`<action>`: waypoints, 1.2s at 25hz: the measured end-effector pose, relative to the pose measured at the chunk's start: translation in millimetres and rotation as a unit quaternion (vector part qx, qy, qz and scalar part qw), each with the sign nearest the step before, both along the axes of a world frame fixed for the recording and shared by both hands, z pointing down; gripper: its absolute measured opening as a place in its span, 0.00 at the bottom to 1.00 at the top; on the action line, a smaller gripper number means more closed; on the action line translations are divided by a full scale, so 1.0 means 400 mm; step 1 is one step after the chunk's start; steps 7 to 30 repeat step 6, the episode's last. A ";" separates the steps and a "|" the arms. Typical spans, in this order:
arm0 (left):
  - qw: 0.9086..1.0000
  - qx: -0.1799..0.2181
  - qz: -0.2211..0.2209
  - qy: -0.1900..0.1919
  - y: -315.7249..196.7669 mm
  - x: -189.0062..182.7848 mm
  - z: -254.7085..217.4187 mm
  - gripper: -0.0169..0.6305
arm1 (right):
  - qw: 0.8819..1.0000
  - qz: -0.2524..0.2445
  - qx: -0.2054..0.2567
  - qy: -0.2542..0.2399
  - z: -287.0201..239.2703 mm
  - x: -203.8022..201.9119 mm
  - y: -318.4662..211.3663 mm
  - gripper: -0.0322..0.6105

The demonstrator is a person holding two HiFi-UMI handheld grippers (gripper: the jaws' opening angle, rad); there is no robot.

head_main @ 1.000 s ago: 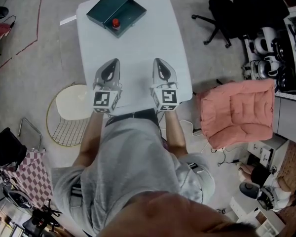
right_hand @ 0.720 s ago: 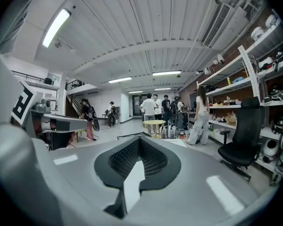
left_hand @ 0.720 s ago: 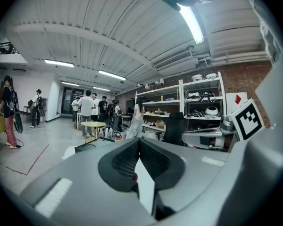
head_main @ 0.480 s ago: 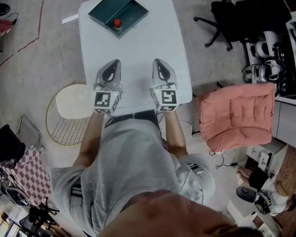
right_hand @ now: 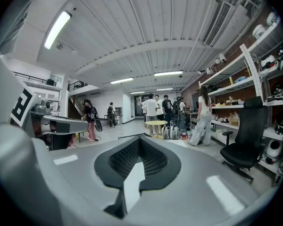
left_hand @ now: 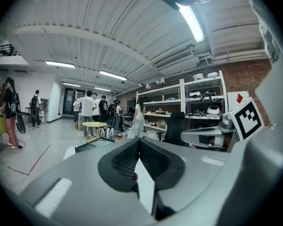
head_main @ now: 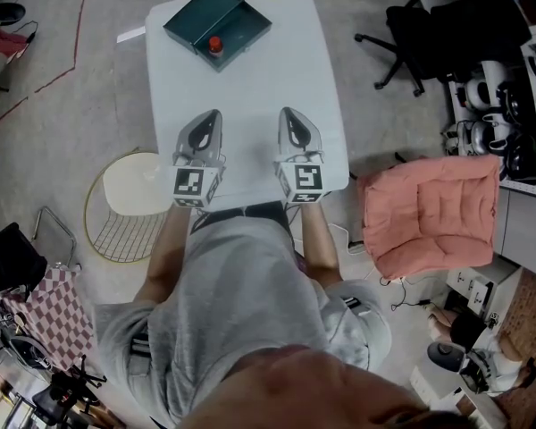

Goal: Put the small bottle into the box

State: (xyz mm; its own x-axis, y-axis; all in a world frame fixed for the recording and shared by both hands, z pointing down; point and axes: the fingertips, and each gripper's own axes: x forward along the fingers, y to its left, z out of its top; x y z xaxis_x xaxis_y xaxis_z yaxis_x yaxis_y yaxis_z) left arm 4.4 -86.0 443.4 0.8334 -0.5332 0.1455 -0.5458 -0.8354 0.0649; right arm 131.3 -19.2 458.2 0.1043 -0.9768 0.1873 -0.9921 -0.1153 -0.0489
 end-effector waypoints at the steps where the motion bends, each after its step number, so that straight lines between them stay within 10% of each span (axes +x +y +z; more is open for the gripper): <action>1: 1.000 0.000 0.000 -0.001 0.002 0.000 0.002 0.04 | 1.000 0.000 0.000 0.000 0.003 0.001 0.002 0.05; 30: 1.000 0.000 -0.001 -0.002 0.019 0.002 0.012 0.04 | 1.000 0.001 -0.002 0.000 0.014 0.006 0.022 0.05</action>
